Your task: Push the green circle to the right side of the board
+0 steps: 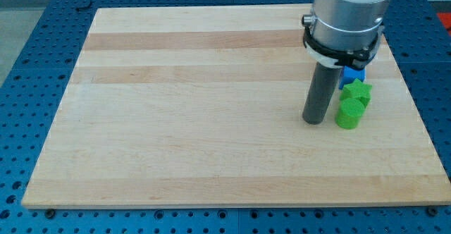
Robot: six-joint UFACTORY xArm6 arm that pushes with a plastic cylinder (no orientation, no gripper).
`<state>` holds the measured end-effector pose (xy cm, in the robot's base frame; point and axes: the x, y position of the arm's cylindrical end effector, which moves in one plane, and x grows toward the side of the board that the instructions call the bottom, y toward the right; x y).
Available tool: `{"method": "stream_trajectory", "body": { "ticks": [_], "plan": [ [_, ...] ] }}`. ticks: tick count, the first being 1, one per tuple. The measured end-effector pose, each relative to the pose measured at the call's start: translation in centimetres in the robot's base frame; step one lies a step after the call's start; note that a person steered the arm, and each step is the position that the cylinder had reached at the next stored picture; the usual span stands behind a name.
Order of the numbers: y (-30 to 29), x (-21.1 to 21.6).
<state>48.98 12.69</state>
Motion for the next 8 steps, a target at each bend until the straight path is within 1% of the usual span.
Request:
{"method": "stream_trajectory", "body": {
  "ticks": [6,8],
  "plan": [
    [2.6,0.4],
    [4.9,0.4]
  ]
}}
